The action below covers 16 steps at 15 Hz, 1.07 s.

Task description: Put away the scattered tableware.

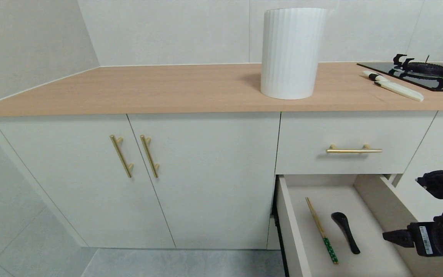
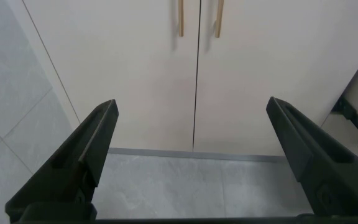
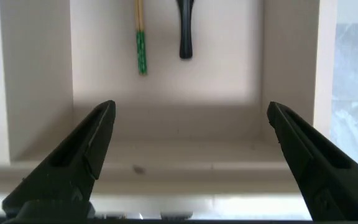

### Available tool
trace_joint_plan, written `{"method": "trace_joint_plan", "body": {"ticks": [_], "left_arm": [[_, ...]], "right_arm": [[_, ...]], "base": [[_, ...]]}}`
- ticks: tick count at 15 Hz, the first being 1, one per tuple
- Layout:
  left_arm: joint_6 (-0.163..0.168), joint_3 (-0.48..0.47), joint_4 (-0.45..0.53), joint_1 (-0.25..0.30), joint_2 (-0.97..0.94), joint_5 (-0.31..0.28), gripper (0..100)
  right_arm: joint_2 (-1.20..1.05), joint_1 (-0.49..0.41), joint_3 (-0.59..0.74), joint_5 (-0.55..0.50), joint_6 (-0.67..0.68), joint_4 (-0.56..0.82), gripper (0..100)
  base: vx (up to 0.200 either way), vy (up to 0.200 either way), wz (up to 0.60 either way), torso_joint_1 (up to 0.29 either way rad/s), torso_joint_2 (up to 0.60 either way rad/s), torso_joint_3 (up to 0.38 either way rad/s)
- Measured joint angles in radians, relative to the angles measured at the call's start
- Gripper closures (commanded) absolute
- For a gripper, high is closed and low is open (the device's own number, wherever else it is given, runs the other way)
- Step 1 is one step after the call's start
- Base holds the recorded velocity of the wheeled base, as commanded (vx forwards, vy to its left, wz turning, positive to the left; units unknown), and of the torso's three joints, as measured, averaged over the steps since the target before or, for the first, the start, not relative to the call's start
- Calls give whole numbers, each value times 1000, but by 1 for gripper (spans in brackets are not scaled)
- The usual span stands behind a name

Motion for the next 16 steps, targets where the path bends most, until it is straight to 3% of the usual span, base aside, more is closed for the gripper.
{"method": "trace_joint_plan", "body": {"ticks": [4, 13, 16], "left_arm": [[10, 0, 1, 0, 0, -1, 0], [1, 0, 0, 0, 0, -1, 0], [0, 0, 0, 0, 0, 0, 0]], "right_arm": [[-88, 49, 48, 1, -3, 5, 0], [-119, 101, 90, 1, -9, 6, 0], [-115, 108, 97, 1, -9, 13, 0]], "base": [[0, 0, 0, 0, 0, 0], [-200, 0, 0, 1, 3, 4], [0, 0, 0, 0, 0, 0]]}}
